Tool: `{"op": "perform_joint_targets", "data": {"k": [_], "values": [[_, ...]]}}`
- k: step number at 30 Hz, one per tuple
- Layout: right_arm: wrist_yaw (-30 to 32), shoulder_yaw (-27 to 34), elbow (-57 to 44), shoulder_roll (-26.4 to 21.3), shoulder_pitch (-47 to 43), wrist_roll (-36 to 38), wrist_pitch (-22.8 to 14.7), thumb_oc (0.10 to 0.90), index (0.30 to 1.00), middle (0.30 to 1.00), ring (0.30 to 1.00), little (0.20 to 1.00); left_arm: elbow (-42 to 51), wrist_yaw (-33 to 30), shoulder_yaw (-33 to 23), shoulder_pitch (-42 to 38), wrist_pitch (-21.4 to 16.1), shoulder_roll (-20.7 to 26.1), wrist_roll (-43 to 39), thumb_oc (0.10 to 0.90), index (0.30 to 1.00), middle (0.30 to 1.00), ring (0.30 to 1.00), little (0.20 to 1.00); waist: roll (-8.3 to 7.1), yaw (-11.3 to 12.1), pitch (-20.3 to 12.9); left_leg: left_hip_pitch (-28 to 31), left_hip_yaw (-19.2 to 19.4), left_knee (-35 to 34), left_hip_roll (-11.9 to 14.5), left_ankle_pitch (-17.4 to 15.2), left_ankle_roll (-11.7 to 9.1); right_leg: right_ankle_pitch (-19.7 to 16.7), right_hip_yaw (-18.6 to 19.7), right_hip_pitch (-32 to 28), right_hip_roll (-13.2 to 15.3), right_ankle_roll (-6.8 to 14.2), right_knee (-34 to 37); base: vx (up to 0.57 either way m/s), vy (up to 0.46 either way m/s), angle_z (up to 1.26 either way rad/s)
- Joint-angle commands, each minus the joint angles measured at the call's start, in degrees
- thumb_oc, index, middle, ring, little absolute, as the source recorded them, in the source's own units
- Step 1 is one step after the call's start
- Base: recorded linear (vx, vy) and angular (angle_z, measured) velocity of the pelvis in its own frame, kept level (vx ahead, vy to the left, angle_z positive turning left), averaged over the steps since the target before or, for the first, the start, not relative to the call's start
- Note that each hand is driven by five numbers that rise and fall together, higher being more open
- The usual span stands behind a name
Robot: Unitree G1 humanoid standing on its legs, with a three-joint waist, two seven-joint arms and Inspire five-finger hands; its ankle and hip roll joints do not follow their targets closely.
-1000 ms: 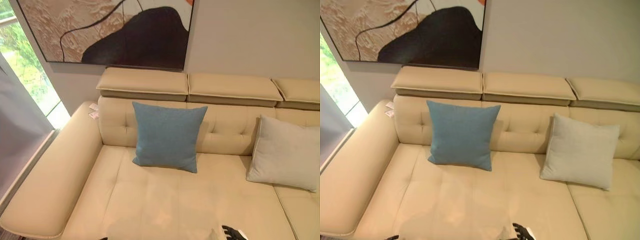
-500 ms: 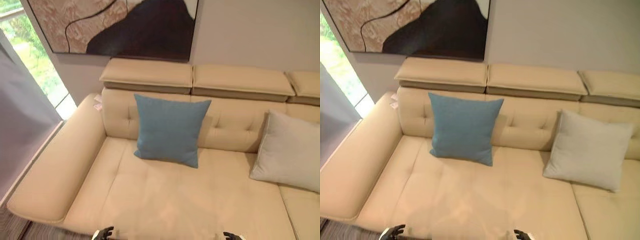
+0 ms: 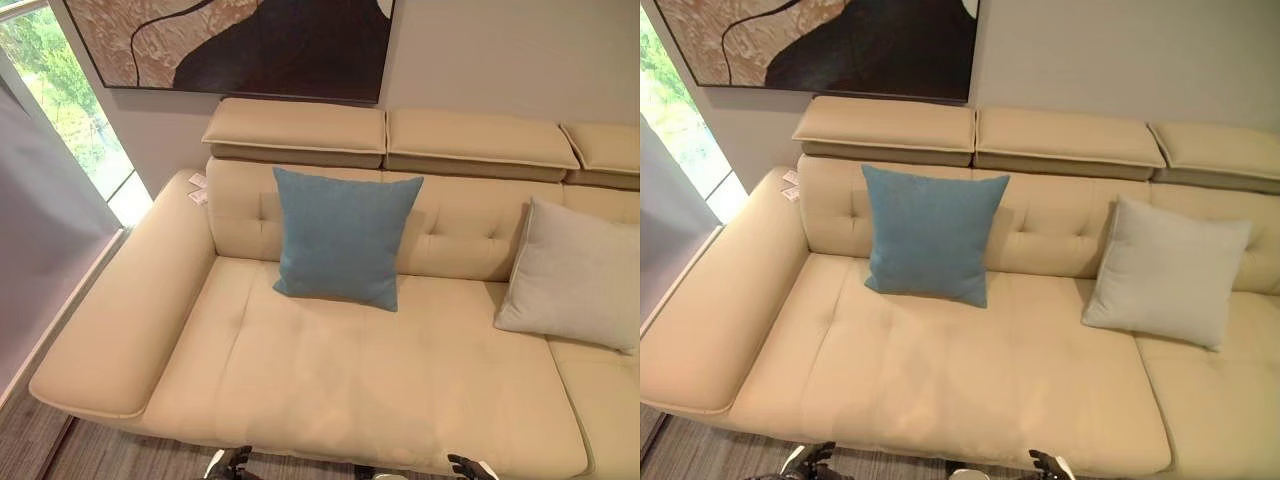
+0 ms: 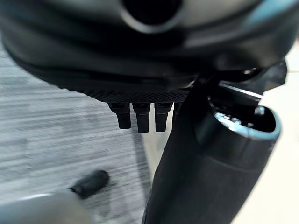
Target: Pick up all the scattered cushions and arrange them neatly on the sofa.
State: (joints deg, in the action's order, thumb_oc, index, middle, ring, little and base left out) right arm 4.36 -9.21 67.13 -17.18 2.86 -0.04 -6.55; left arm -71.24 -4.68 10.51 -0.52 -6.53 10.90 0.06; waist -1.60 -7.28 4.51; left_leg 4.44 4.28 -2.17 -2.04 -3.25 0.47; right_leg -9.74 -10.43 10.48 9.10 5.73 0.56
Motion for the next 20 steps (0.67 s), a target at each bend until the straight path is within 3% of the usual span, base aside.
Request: {"op": "perform_joint_targets", "data": {"k": [1, 3, 6, 7, 10, 12, 14, 20], "values": [[1.40, -1.95, 0.10, 0.28, -2.56, -1.82, -0.31, 0.800, 0.900, 0.900, 0.900, 0.900, 1.54, -1.42, -2.45, 0.60, -2.06, 3.76, 0.30, 0.800, 0.900, 0.900, 0.900, 0.900, -2.02, 1.38, 0.05, -0.46, -4.67, 3.58, -1.59, -7.15, -0.79, 1.10, 0.95, 2.30, -1.72, 5.32, 1.48, -0.30, 0.116, -0.28], [1.51, -2.27, 0.79, 0.32, -3.57, -1.87, 0.16, 0.800, 0.900, 0.900, 0.900, 0.900, 1.49, -1.58, -2.69, 0.04, -1.76, 4.45, -0.42, 0.800, 0.900, 0.900, 0.900, 0.900, -1.52, 1.94, 1.53, -2.16, -4.26, 3.26, -1.11, -5.06, 0.31, 3.96, 2.33, 3.71, -1.99, 4.94, -4.68, -0.28, 0.083, -0.18], [1.51, -2.12, 1.41, 0.29, -3.42, -1.59, 0.23, 0.800, 0.900, 0.900, 0.900, 0.900, 1.27, -1.52, -2.87, -0.08, -1.61, 4.85, -0.74, 0.800, 0.900, 0.900, 0.900, 0.900, -1.18, 2.63, 1.28, -3.11, -3.99, 2.23, -1.02, -3.57, 0.96, 6.38, 1.99, 2.79, -2.20, 3.80, -8.41, -0.19, 0.053, -0.18], [1.35, -1.65, 2.36, 0.36, -3.40, -1.15, 0.32, 0.800, 0.900, 0.900, 0.900, 0.900, 1.01, -0.97, -3.28, 0.02, -1.37, 5.02, -1.52, 0.800, 0.900, 0.900, 0.900, 0.900, -0.71, 3.39, 0.84, -3.44, -3.79, 1.13, -0.39, -2.35, 1.12, 9.62, 2.13, 0.79, -3.04, 2.85, -12.33, -0.11, 0.000, -0.21], [1.03, -1.31, 3.34, 0.42, -2.97, -1.17, 0.42, 0.800, 0.900, 0.900, 0.900, 0.900, 0.42, -0.71, -3.78, 0.27, -1.13, 5.17, -1.55, 0.800, 0.900, 0.900, 0.900, 0.900, -1.04, 4.53, -0.51, -4.07, -2.87, 0.82, -0.28, -1.90, 0.84, 11.04, 1.21, -3.30, -2.61, 2.82, -11.05, -0.07, -0.046, -0.20], [0.98, -0.70, 3.56, 0.91, -2.46, -0.74, 0.43, 0.800, 0.900, 0.900, 0.900, 0.900, 0.30, -0.63, -4.63, 0.86, -1.16, 4.73, -2.62, 0.800, 0.900, 0.900, 0.900, 0.900, -1.88, 5.55, -2.31, -4.17, -2.01, 0.18, -0.43, -1.55, 0.18, 10.73, 0.68, -6.82, -2.50, 2.88, -6.19, 0.01, -0.120, -0.05], [0.87, -0.78, 3.75, 1.04, -2.32, -0.60, 0.45, 0.800, 0.900, 0.900, 0.900, 0.900, -0.49, -0.51, -4.98, 1.37, -1.17, 4.25, -2.47, 0.800, 0.900, 0.900, 0.900, 0.900, -2.20, 5.55, -4.06, -3.35, -1.39, -1.47, -0.11, -0.92, -0.38, 10.23, 1.41, -8.87, -3.43, 3.16, -1.47, 0.05, -0.111, 0.10], [0.70, -1.50, 3.84, 1.28, -1.98, -0.96, 0.30, 0.800, 0.900, 0.900, 0.900, 0.900, -1.09, -0.20, -4.79, 1.82, -0.92, 3.76, -1.57, 0.800, 0.900, 0.900, 0.900, 0.900, -2.35, 5.12, -5.09, -1.70, -1.49, -2.83, 0.59, -0.39, -1.01, 9.81, 1.69, -11.27, -4.15, 2.94, 1.53, 0.02, -0.057, -0.05]]}}
